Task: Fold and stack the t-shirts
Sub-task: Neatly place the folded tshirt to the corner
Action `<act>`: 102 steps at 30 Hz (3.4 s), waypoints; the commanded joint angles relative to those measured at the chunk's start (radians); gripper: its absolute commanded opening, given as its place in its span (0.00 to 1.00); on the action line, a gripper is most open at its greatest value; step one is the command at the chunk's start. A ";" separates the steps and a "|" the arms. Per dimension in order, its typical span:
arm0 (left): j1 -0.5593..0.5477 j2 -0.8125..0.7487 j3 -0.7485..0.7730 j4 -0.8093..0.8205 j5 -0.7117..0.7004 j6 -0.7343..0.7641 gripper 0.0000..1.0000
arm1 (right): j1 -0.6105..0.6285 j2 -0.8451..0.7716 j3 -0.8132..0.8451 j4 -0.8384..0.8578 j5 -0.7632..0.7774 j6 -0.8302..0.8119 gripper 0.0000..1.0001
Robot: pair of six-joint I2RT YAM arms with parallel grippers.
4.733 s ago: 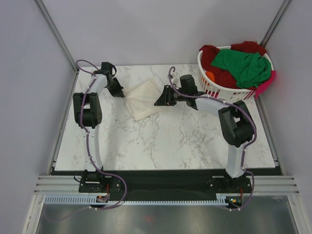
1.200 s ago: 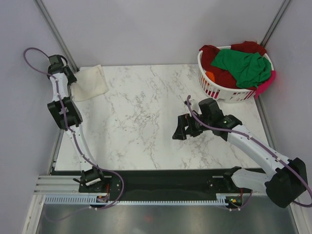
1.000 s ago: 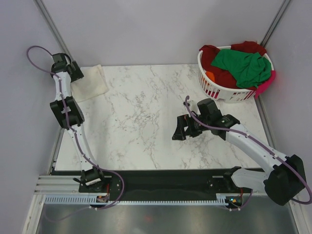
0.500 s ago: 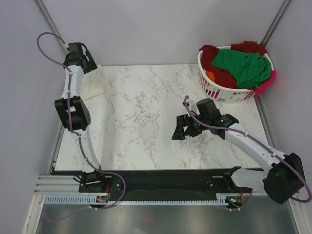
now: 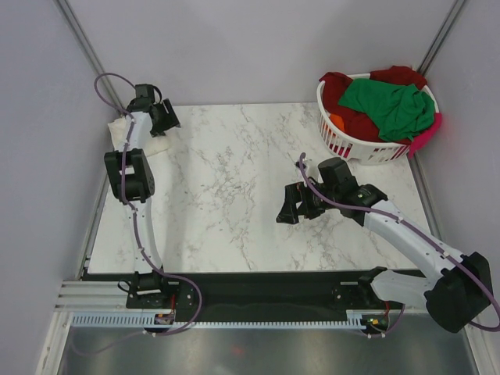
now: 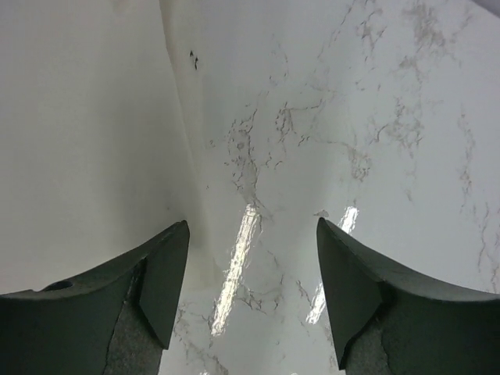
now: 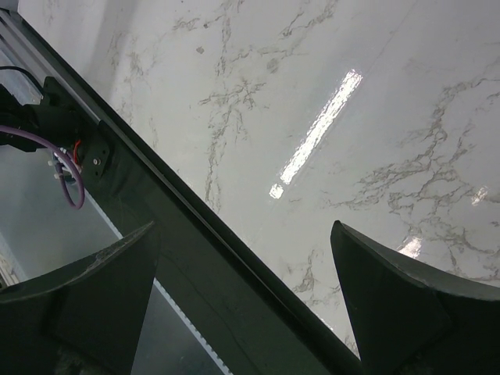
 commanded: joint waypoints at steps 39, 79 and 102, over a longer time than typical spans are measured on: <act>0.151 -0.107 -0.012 0.009 0.177 -0.103 0.58 | 0.002 -0.050 -0.006 0.004 -0.002 0.012 0.98; -0.263 -1.068 -0.638 0.316 0.343 -0.003 1.00 | 0.013 -0.142 0.385 -0.048 0.295 0.116 0.98; -0.370 -1.636 -1.564 0.943 -0.423 0.245 0.96 | 0.011 -0.528 0.170 0.128 0.567 0.175 0.98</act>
